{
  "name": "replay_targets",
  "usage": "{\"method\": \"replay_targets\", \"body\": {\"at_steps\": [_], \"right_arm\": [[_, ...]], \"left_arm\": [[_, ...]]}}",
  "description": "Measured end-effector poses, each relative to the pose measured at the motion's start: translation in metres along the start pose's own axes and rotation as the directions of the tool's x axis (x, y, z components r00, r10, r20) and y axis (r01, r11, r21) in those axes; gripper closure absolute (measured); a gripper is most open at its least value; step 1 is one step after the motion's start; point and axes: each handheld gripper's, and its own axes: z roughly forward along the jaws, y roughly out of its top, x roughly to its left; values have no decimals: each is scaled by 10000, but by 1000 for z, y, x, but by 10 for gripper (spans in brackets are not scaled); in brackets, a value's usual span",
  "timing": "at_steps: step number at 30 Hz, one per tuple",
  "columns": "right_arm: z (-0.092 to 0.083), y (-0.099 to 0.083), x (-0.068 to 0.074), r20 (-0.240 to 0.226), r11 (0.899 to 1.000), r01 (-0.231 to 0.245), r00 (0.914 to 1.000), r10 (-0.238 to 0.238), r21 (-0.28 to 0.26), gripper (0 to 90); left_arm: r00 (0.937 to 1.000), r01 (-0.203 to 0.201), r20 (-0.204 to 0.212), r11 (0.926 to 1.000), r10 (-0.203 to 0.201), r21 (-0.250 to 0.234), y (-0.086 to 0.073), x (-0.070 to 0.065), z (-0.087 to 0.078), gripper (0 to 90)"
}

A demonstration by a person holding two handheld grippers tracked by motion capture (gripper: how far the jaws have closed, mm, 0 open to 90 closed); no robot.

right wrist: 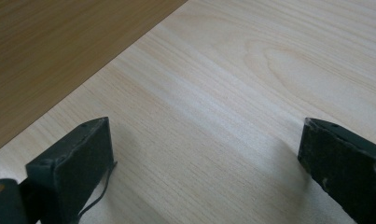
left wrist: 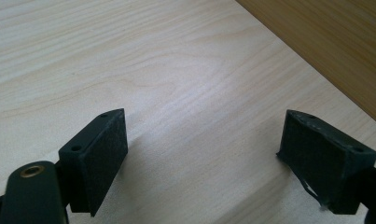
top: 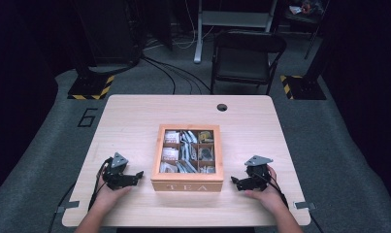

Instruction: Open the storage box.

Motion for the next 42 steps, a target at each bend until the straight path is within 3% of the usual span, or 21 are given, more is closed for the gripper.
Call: {"method": "replay_targets", "body": {"at_steps": [4,17,21,35,37,40,42], "right_arm": [[-1,-1,0,-5,9999,-71,10000,71,89,17],[-1,-1,4,18,9999,-55,10000,55,104,0],[-1,-1,3,13,9999,-43,10000,43,105,0],[0,0,2,-14,9999,-34,10000,34,116,0],[0,-1,3,-14,10000,-68,10000,69,69,0],[0,-1,3,5,10000,-84,10000,84,46,0],[0,-1,3,6,10000,-76,10000,76,40,0]], "left_arm": [[9999,-71,111,10000,71,14,0,-1,1,113],[9993,-288,249,9996,286,59,0,-2,0,111],[9978,-537,386,9986,536,7,-1,-3,0,110],[9991,-262,330,9997,263,-32,0,-4,0,136],[9994,-240,252,9997,239,42,0,-5,-2,173],[9985,97,530,9998,-104,144,2,-4,-7,252],[9979,160,630,9998,-166,103,3,-5,-9,257]]}}
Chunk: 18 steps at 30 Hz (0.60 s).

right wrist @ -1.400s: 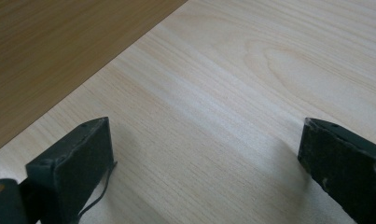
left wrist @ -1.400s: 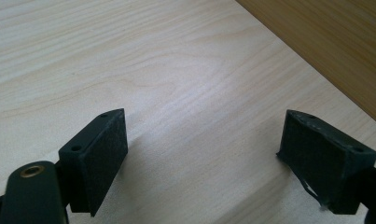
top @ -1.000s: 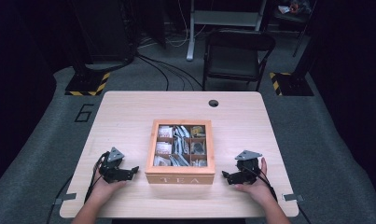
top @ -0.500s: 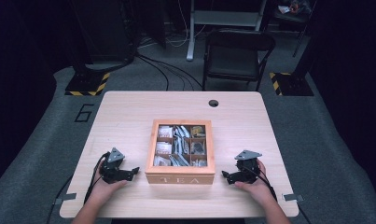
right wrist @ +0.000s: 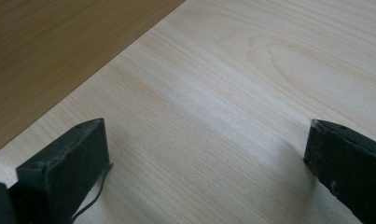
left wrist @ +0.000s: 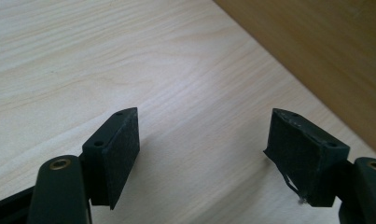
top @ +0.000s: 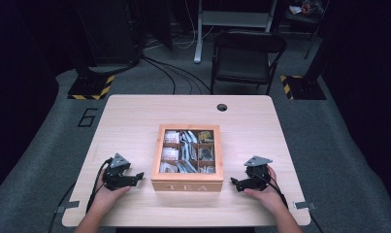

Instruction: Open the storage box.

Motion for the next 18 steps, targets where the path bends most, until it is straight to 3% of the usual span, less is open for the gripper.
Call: {"method": "replay_targets", "body": {"at_steps": [6,8,12,18], "right_arm": [[0,0,0,4,10000,42,10000,-42,-10,0],[0,0,0,1,10000,-1,10000,1,5,0],[0,0,0,1,10000,3,10000,-3,-4,0],[0,0,0,0,10000,-4,10000,4,7,0]], "left_arm": [[9986,-62,515,9994,80,-348,9,-13,-15,290],[9987,-146,484,9988,169,-474,11,-15,-17,293],[9962,0,872,9971,66,-756,19,-24,-28,357],[9949,-140,975,9945,241,-1035,33,-29,-44,373]]}}
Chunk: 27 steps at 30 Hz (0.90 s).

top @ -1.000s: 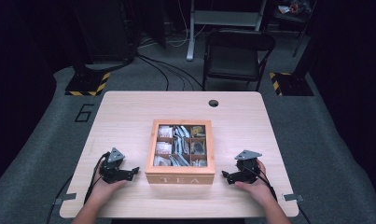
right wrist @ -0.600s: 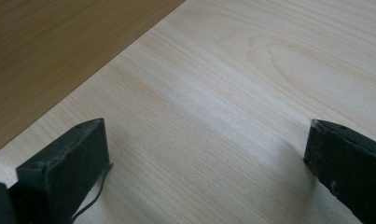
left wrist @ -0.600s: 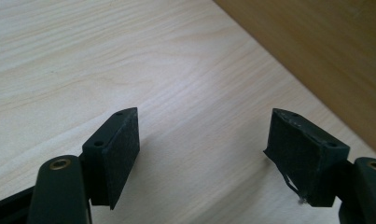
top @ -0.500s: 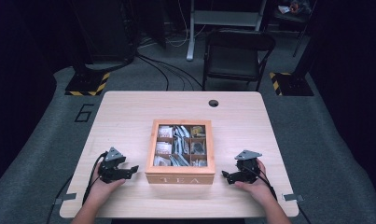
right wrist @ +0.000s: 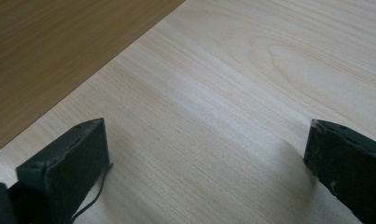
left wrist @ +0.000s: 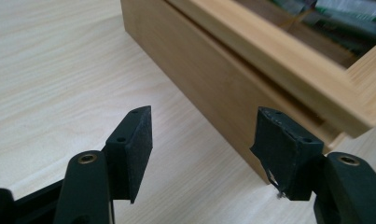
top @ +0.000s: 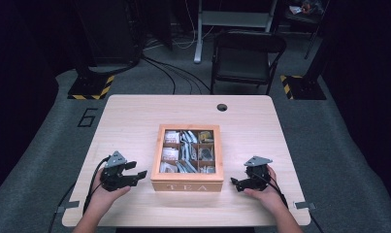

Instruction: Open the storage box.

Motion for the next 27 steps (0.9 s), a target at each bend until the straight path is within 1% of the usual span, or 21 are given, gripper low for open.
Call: {"method": "replay_targets", "body": {"at_steps": [1,2,3,4,5,6,8,9,10,12,13,15,16,17,18,20,22,23,24,26,27], "right_arm": [[0,0,0,0,10000,0,10000,0,0,0],[0,0,0,1,10000,-1,10000,1,1,0],[0,0,0,1,10000,-1,10000,1,1,0],[0,0,0,2,10000,19,10000,-19,26,0],[0,0,0,2,10000,1,10000,-1,-1,0],[0,0,0,-21,10000,10,10000,-10,27,0],[0,0,0,2,10000,1,10000,-1,-2,0],[0,0,0,2,10000,5,10000,-5,1,0],[0,0,0,2,10000,5,10000,-5,1,0],[0,0,0,1,10000,6,10000,-6,0,0],[0,0,0,1,10000,-4,10000,4,1,0],[0,0,0,-2,10000,16,10000,-16,36,0],[0,0,0,0,10000,1,10000,-1,-2,0],[0,0,0,1,10000,5,10000,-5,-3,0],[0,0,0,1,10000,-6,10000,6,3,0],[0,0,0,-3,10000,8,10000,-8,37,0],[0,0,0,0,10000,-6,10000,6,-2,0],[0,0,0,1,10000,-5,10000,5,-2,0],[0,0,0,8,10000,16,10000,-16,-8,0],[0,0,0,-21,10000,-1,10000,1,32,0],[0,0,0,5,10000,12,10000,-12,24,0]], "left_arm": [[10000,0,0,10000,0,0,0,0,0,374],[10000,-13,29,10000,13,-41,5,-2,-5,379],[10000,-13,29,10000,13,-41,5,-2,-5,383],[9999,-152,70,9999,152,-28,6,-3,-8,383],[9994,-338,110,9994,339,-70,7,-8,-13,390],[9994,-338,110,9994,339,-70,7,-8,-13,392],[9988,-367,330,9992,371,-128,6,-14,-17,400],[9988,-367,330,9992,371,-128,6,-14,-17,408],[9988,-379,291,9990,386,-229,5,-16,-18,408],[9978,-418,510,9990,426,-172,4,-19,-20,436],[9968,-534,582,9983,546,-222,3,-23,-21,442],[9963,-569,631,9981,583,-251,2,-25,-21,448],[9951,-599,774,9980,613,-201,2,-26,-23,448],[9941,-609,889,9979,627,-230,1,-29,-23,453],[9942,-595,879,9977,621,-322,1,-30,-22,454],[9935,-625,937,9975,652,-321,1,-31,-22,456],[9912,-738,1082,9970,760,-237,2,-35,-20,459],[9881,-938,1210,9955,949,-142,2,-39,-17,466],[9881,-938,1210,9955,949,-142,2,-39,-17,469],[9858,-1173,1206,9931,1165,-6,0,-45,-12,475],[9858,-1173,1206,9931,1165,-6,0,-45,-12,478]]}}
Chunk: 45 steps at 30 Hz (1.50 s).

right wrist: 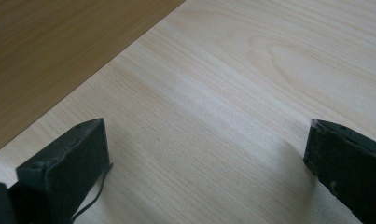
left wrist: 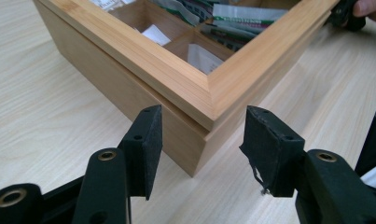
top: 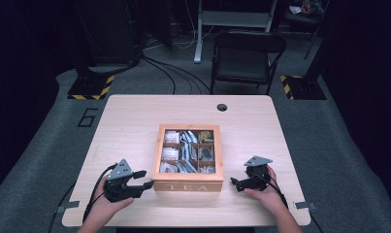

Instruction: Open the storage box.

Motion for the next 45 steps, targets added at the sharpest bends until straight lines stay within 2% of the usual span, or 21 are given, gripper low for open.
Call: {"method": "replay_targets", "body": {"at_steps": [4,7,10,14,16,20,27,30,36,39,42,43,44,45], "right_arm": [[0,0,0,-3,10000,-17,10000,17,-23,0],[0,0,0,-5,10000,-11,10000,11,-25,0],[0,0,0,-6,10000,-9,10000,9,-27,0],[0,0,0,-6,10000,-4,10000,4,-30,0],[0,0,0,-5,10000,-7,10000,7,-31,0],[0,0,0,-4,10000,-6,10000,6,-30,0],[0,0,0,-7,10000,-18,10000,18,-22,0],[0,0,0,1,10000,0,10000,0,-32,0],[0,0,0,-12,10000,-11,10000,11,-22,0],[0,0,0,-9,10000,19,10000,-19,-28,0],[0,0,0,-99,10000,37,9999,-37,-88,17],[-2,-1,-1,-89,9999,118,9999,-119,-126,71],[-3,-1,-1,-92,9998,-5,10000,4,-184,110],[-3,-1,-1,-92,9998,-5,10000,4,-184,110]], "left_arm": [[9998,-161,-130,9998,163,139,-1,-2,5,504],[9996,-298,18,9994,298,180,-3,-3,6,513],[9993,-360,-34,9992,361,190,-3,-4,8,534],[9994,-294,-149,9993,297,221,-4,-4,12,546],[9998,-212,-25,9993,212,317,-4,-5,13,553],[9994,-255,-214,9993,261,290,-4,-6,15,555],[9999,-122,-106,9994,125,334,-3,-7,18,563],[9996,-167,-236,9994,174,314,-3,-6,20,563],[9996,80,-273,9999,-76,142,-3,-6,21,565],[9996,61,-281,9999,-57,151,-3,-6,21,561],[9996,19,-275,9998,-14,194,-3,-6,21,562],[9996,74,-285,9999,-69,153,-3,-6,21,562],[9996,108,-258,9998,-103,166,-2,-6,21,561],[9996,108,-258,9998,-103,166,-2,-6,21,561]]}}
